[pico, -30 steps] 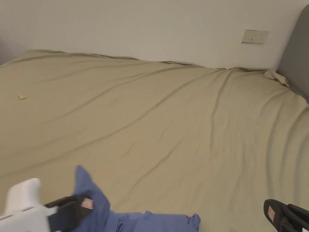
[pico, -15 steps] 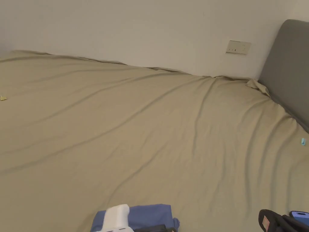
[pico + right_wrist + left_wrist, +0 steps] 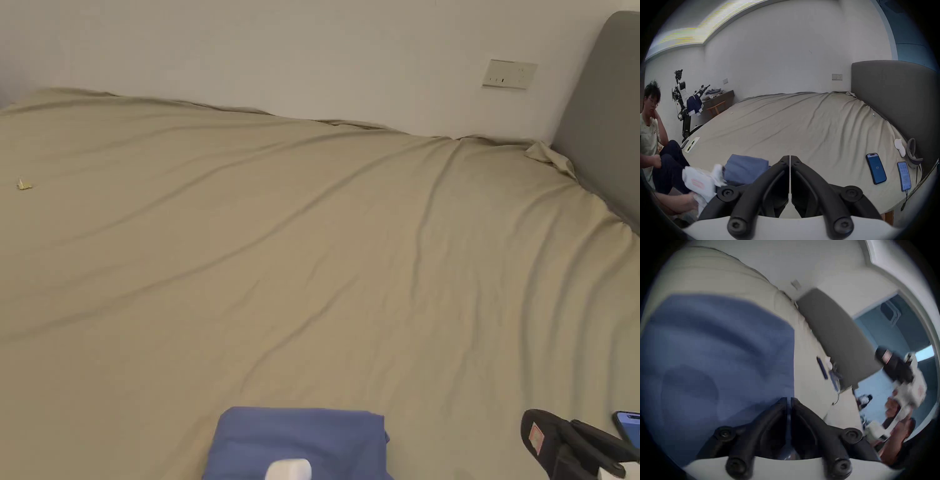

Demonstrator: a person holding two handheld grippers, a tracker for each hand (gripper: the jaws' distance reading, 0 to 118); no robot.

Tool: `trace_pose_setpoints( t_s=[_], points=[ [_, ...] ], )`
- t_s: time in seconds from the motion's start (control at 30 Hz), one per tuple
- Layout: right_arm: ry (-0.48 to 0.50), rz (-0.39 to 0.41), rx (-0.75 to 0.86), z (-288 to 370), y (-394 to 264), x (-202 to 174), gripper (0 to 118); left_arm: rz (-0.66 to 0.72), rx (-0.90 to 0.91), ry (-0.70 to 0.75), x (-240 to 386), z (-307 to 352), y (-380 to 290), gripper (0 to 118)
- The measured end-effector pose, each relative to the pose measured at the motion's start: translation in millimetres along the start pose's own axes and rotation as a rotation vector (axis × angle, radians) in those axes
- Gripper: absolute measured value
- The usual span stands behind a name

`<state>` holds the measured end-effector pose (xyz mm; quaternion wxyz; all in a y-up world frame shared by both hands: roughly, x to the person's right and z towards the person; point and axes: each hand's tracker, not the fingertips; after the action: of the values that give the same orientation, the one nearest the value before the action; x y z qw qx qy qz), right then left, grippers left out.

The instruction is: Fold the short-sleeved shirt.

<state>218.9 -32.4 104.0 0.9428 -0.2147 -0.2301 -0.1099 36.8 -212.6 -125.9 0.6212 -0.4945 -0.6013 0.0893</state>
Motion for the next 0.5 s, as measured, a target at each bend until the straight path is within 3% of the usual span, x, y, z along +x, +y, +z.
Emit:
trace_pose_setpoints(
  t_s=[0.13,0.2,0.23,0.3,0.37,0.47,0.5],
  points=[
    [0.051,-0.01,-0.022,-11.1,-1.8,-4.2,4,0.099,0.042,-0.011,0.6,5.5,-0.6,1],
    [0.19,-0.016,-0.039,-26.6,-2.8,-8.0,4,0.044,0.066,0.0,10.2,26.5,2.0,1],
    [0.314,-0.032,-0.049,-39.4,-4.1,-9.6,4,0.005,0.093,-0.002,15.5,40.1,2.3,1],
    [0.568,-0.164,-0.126,-76.6,-11.7,-12.4,4,-0.038,0.14,-0.03,21.0,71.7,-0.5,1],
    [0.744,-0.302,-0.213,-123.0,-29.0,-19.6,4,-0.041,0.196,-0.039,20.8,107.0,-5.9,1],
    [0.909,-0.396,-0.355,-191.3,-58.6,-34.6,4,0.027,0.297,0.025,-1.0,154.8,-12.2,1],
    [0.881,-0.406,-0.397,-208.8,-67.8,-40.4,4,0.06,0.332,0.052,-13.1,167.8,-13.6,1]
  ],
)
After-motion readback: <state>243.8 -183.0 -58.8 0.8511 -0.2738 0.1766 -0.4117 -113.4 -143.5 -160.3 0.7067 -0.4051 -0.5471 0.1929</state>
